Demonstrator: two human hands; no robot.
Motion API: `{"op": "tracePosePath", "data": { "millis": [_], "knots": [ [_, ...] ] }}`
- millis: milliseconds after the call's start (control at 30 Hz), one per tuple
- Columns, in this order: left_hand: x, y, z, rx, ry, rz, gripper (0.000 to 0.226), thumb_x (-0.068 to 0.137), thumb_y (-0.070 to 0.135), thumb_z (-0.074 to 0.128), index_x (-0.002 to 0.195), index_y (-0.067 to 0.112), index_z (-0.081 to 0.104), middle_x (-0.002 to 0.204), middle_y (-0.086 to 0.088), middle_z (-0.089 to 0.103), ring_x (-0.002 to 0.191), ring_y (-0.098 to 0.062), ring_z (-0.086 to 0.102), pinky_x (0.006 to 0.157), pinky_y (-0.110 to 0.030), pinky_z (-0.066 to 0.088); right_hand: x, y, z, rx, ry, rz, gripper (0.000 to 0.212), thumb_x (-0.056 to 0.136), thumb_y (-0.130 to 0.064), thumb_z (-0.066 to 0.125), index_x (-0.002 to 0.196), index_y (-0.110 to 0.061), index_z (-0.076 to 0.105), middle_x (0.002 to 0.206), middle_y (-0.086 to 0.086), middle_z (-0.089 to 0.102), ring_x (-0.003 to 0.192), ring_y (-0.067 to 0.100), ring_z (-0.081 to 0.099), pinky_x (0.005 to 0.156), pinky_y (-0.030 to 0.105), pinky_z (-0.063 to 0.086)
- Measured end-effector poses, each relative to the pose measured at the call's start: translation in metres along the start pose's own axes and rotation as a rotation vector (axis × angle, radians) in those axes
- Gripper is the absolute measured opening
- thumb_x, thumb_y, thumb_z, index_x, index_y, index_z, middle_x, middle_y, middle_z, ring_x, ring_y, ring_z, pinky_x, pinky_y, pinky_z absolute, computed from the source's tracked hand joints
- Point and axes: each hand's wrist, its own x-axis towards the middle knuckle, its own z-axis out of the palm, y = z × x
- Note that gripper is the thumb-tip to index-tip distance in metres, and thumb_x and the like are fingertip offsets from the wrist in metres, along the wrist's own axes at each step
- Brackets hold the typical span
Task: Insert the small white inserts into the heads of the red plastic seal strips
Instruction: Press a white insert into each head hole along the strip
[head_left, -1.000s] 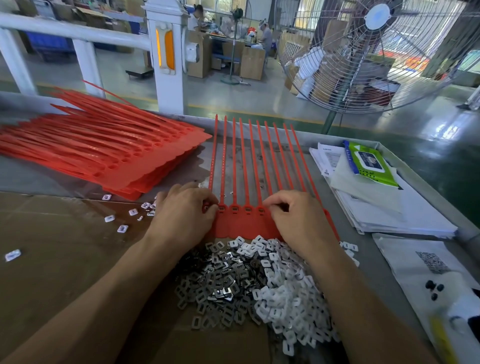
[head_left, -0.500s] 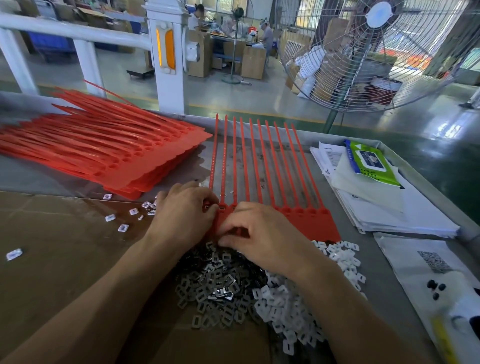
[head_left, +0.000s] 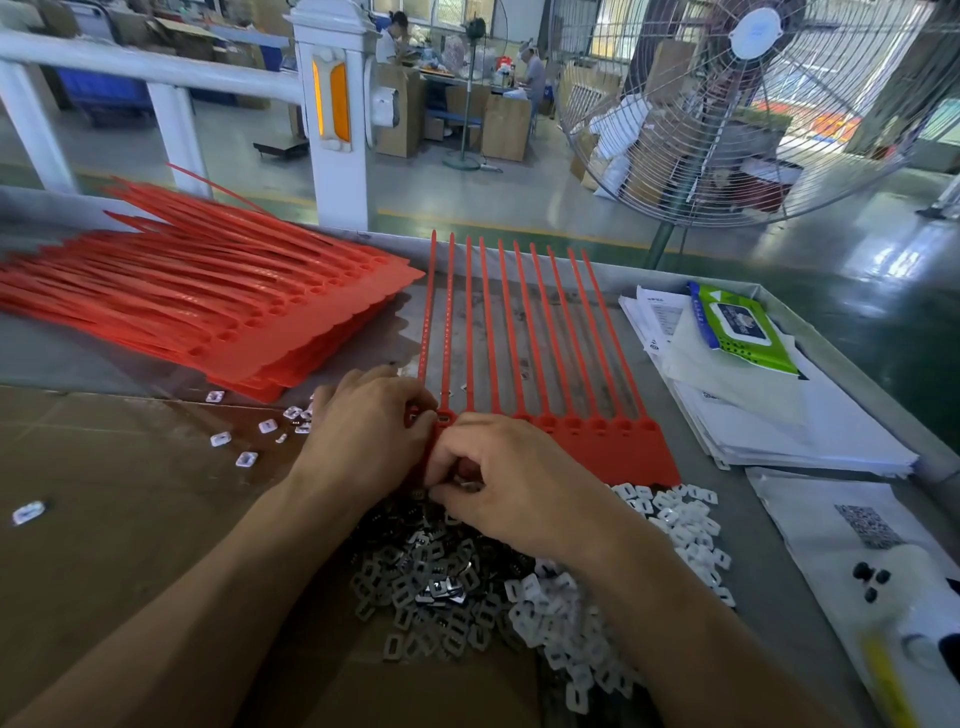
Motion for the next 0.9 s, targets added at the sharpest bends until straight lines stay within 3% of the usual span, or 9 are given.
{"op": "tracePosePath", "data": {
  "millis": [167, 333, 400, 467, 533, 600, 900],
  "knots": [
    [0.000, -0.001, 0.001, 0.007, -0.003, 0.000, 0.017, 0.091, 0.038, 0.061, 0.104, 0.036, 0.073, 0.104, 0.011, 0.059, 0.113, -0.020, 0.049, 0.098, -0.042, 0.030, -0.005, 0.002, -0.008, 0.177, 0.029, 0.053, 0.012, 0.092, -0.018, 0.072, 0.092, -0.029, 0.070, 0.084, -0.015, 0.069, 0.074, -0.003, 0.065, 0.065, 0.013, 0.049],
    [0.000, -0.001, 0.001, -0.013, 0.007, 0.009, 0.016, 0.093, 0.040, 0.062, 0.104, 0.037, 0.073, 0.104, 0.014, 0.059, 0.113, -0.017, 0.049, 0.100, -0.044, 0.030, -0.011, 0.023, -0.022, 0.277, 0.280, 0.219, 0.017, 0.098, -0.021, 0.070, 0.107, -0.035, 0.076, 0.098, -0.022, 0.072, 0.087, -0.008, 0.067, 0.073, 0.004, 0.049],
    [-0.001, -0.001, 0.001, -0.015, 0.007, 0.012, 0.016, 0.094, 0.039, 0.061, 0.104, 0.037, 0.073, 0.106, 0.014, 0.060, 0.113, -0.017, 0.049, 0.100, -0.044, 0.030, -0.013, 0.034, -0.029, 0.337, 0.384, 0.301, 0.013, 0.096, -0.024, 0.073, 0.100, -0.035, 0.078, 0.097, -0.022, 0.074, 0.089, -0.011, 0.066, 0.075, 0.007, 0.050],
    [-0.001, -0.001, 0.000, -0.018, 0.005, 0.010, 0.016, 0.094, 0.039, 0.061, 0.105, 0.037, 0.073, 0.107, 0.014, 0.060, 0.114, -0.017, 0.048, 0.101, -0.044, 0.029, -0.013, 0.044, -0.034, 0.364, 0.430, 0.370, 0.012, 0.093, -0.026, 0.076, 0.092, -0.037, 0.078, 0.092, -0.023, 0.074, 0.085, -0.007, 0.067, 0.078, 0.018, 0.054],
    [-0.001, -0.001, 0.000, -0.021, -0.001, 0.007, 0.016, 0.094, 0.039, 0.061, 0.105, 0.037, 0.073, 0.108, 0.014, 0.060, 0.115, -0.017, 0.048, 0.102, -0.043, 0.029, -0.013, 0.049, -0.037, 0.389, 0.414, 0.393, 0.015, 0.094, -0.026, 0.074, 0.090, -0.040, 0.077, 0.083, -0.021, 0.073, 0.075, -0.003, 0.068, 0.071, 0.021, 0.055],
    [0.000, 0.000, 0.000, -0.026, -0.005, 0.006, 0.016, 0.094, 0.040, 0.061, 0.106, 0.038, 0.072, 0.108, 0.014, 0.059, 0.115, -0.017, 0.048, 0.102, -0.044, 0.029, -0.014, 0.049, -0.038, 0.434, 0.357, 0.361, 0.018, 0.096, -0.025, 0.071, 0.093, -0.042, 0.077, 0.076, -0.018, 0.072, 0.067, -0.002, 0.065, 0.063, 0.014, 0.052],
    [-0.001, -0.001, 0.000, -0.032, 0.011, 0.007, 0.015, 0.094, 0.039, 0.062, 0.105, 0.037, 0.072, 0.105, 0.015, 0.060, 0.114, -0.017, 0.049, 0.101, -0.043, 0.029, -0.010, 0.035, -0.026, 0.476, 0.138, 0.216, 0.017, 0.099, -0.022, 0.067, 0.098, -0.037, 0.074, 0.090, -0.007, 0.077, 0.073, 0.003, 0.067, 0.068, 0.020, 0.051]
  ]
}}
